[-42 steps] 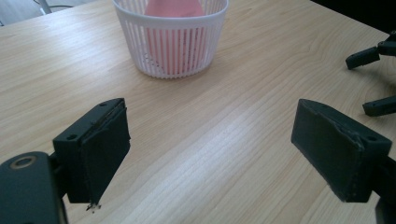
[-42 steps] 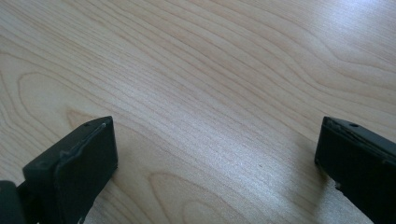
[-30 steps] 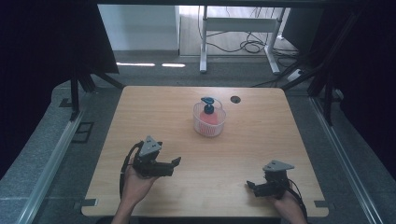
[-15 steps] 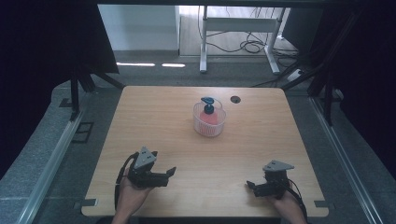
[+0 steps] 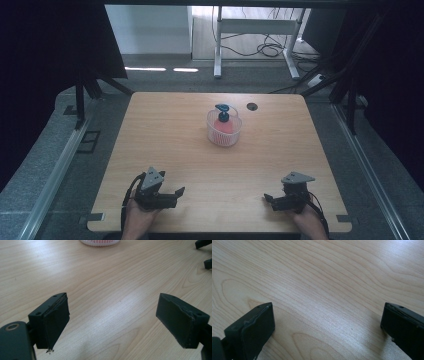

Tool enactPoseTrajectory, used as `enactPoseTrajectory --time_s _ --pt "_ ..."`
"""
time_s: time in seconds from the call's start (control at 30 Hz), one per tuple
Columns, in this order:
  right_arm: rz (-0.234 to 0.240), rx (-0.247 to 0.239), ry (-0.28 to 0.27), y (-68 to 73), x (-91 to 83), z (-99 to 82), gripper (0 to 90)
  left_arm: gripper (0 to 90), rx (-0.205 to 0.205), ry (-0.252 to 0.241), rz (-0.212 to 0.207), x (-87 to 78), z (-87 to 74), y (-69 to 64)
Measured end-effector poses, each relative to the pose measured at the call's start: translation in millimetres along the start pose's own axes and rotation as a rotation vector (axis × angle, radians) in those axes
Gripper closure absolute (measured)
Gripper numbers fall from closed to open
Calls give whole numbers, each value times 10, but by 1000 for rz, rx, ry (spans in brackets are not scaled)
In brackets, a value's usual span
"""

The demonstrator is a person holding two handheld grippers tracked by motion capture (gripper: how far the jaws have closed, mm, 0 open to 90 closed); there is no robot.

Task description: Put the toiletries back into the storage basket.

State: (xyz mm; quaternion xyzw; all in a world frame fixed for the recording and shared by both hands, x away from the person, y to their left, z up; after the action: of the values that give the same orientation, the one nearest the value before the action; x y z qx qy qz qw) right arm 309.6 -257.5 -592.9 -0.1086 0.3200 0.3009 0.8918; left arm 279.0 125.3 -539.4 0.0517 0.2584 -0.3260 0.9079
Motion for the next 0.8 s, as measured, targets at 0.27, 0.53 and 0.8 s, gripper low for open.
enactPoseTrajectory --time_s 0.27,0.53,0.8 --pt "0 -1 1 -1 0 0 0 113 2 23 9 59 -111 0" --pt "0 1 0 0 0 0 0 113 -2 38 15 109 -191 12" --pt "0 1 0 1 0 0 0 113 9 67 14 165 -266 -4"
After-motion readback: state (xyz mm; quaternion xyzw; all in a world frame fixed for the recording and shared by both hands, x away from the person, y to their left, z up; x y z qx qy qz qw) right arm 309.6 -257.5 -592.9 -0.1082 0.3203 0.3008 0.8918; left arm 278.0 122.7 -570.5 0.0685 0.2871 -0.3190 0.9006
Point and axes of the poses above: each handheld gripper's, and its own axes: x roughly forward along the jaws, z roughly out of its top, y roughly to its left, the point moved 7 cm from there along x, roughly forward along the jaws, and after that the axes turned 6 degrees about -y, right-handed, at the moved point
